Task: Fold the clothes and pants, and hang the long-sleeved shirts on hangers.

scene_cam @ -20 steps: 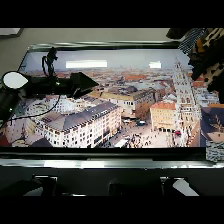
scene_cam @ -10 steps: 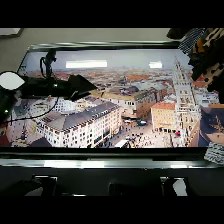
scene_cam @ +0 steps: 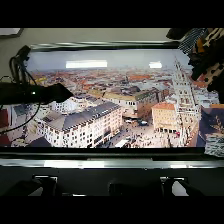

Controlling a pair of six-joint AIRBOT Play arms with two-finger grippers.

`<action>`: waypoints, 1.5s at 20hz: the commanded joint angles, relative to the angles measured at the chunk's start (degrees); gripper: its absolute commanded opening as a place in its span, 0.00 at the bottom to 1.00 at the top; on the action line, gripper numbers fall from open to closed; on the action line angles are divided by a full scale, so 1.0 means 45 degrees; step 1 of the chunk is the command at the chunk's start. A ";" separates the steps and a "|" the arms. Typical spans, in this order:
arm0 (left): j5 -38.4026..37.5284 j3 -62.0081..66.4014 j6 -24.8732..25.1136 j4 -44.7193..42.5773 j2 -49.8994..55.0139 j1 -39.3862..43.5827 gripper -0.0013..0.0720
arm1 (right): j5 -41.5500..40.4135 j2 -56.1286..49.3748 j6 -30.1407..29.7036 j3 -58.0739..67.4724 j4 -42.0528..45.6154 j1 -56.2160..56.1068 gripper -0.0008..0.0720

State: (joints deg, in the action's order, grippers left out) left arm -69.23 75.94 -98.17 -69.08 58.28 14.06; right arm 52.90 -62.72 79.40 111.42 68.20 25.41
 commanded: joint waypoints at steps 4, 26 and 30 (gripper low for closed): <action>-0.1409 -0.0865 -0.0194 -0.4818 -0.1647 -0.0083 0.84 | 0.3997 -0.1117 -0.0228 -0.3614 0.4031 -0.7028 0.66; 0.1064 -0.4070 0.0860 -0.4265 -0.1909 -0.2550 0.05 | 0.4556 0.0563 0.1549 -1.0083 0.2652 -0.8092 0.05; 0.1064 -0.4070 0.0860 -0.4265 -0.1909 -0.2550 0.05 | 0.4556 0.0563 0.1549 -1.0083 0.2652 -0.8092 0.05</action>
State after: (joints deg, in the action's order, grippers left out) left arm -64.49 57.65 -94.28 -88.20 49.65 2.66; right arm 73.38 -60.23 86.28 66.06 80.16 -10.94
